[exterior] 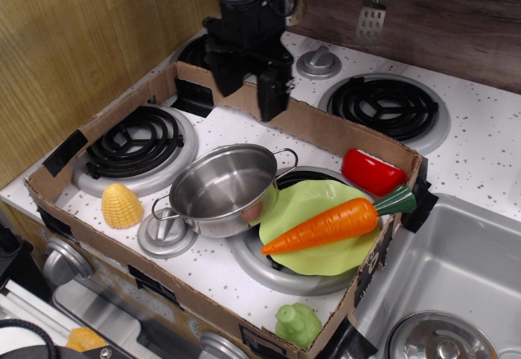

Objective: Take carrot off plate

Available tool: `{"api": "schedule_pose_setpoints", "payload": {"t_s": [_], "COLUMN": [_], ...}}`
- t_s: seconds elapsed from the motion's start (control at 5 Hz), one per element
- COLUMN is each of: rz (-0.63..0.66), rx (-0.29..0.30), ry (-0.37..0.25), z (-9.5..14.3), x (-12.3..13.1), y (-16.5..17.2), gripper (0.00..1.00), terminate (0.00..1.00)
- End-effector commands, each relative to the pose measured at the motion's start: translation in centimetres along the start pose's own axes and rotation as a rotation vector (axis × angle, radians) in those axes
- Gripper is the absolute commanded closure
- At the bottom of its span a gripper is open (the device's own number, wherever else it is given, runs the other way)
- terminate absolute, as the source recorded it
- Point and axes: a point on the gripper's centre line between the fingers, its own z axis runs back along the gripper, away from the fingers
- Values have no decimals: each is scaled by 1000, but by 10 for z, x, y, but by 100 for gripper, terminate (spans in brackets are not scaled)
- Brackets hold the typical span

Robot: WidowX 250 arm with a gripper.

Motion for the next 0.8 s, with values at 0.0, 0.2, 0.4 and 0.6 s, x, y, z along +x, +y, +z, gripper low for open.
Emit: {"api": "schedule_pose_setpoints", "payload": {"t_s": [0.0, 0.2, 0.4, 0.6], "rz": [-48, -174, -298, -342], "rx": [3, 22, 18, 5], "ry": [-41, -132, -215, -217], "z": [30, 26, 12, 9], "x": [-12, -23, -28, -31], "y": [-43, -63, -79, -92], "gripper": [0, 0, 0, 0], "terminate": [0, 0, 0, 0]}}
